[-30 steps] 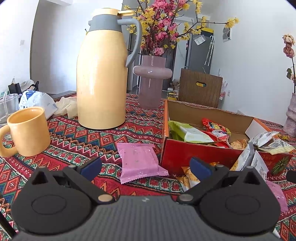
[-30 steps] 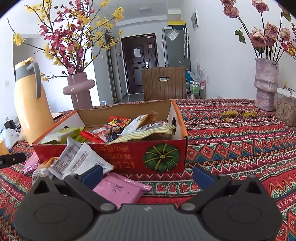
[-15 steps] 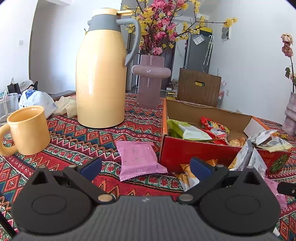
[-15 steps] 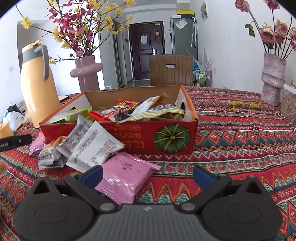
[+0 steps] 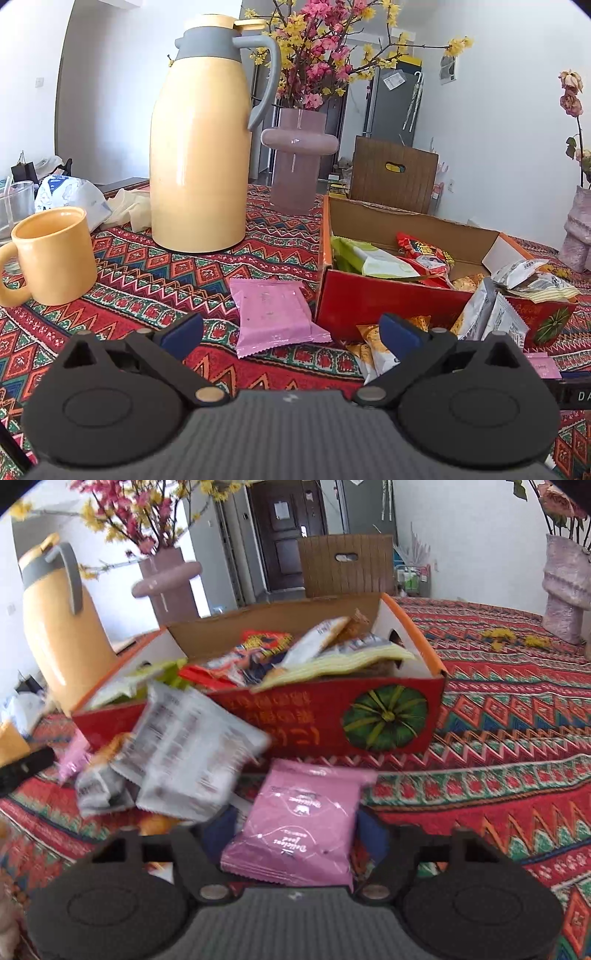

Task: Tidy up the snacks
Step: 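Lower the right tool onto a pink packet and close it, then grasp another pink packet with the left tool while the right tool holds its packet, then carry both pink packets over the box and open both tools to drop them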

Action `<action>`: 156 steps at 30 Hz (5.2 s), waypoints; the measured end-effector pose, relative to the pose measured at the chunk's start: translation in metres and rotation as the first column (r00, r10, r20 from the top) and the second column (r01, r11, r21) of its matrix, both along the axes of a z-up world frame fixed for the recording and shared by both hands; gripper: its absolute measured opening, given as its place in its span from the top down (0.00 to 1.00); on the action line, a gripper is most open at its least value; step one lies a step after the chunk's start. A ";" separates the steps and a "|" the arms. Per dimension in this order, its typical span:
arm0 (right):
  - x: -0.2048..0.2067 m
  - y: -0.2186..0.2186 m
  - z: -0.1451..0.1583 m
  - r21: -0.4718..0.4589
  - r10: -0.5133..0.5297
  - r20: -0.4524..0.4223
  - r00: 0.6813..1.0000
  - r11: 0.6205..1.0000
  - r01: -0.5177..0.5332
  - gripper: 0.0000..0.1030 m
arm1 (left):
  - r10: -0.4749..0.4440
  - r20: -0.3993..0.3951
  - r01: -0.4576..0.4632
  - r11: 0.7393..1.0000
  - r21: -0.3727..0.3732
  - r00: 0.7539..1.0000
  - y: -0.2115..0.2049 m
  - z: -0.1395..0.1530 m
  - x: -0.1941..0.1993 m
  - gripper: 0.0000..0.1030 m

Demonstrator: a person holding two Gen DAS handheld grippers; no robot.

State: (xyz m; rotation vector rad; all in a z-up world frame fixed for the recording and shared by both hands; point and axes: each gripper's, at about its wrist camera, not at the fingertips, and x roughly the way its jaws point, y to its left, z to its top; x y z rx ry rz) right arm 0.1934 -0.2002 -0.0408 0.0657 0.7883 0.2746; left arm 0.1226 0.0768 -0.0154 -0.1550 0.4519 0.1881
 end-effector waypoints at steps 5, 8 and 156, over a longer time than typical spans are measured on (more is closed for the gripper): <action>-0.012 -0.011 0.003 -0.013 0.015 0.036 0.999 1.000 -0.014 0.44 | 0.001 0.000 -0.001 1.000 -0.003 1.000 0.000 0.000 -0.001 0.00; -0.020 -0.021 0.005 -0.019 -0.002 0.081 0.997 1.000 0.003 0.44 | 0.006 -0.003 -0.006 1.000 -0.005 1.000 0.001 0.000 -0.001 0.00; 0.063 0.000 0.064 0.132 -0.119 0.355 0.927 0.988 0.076 0.00 | -0.046 0.106 0.047 0.999 -0.006 0.993 -0.044 0.050 0.098 0.00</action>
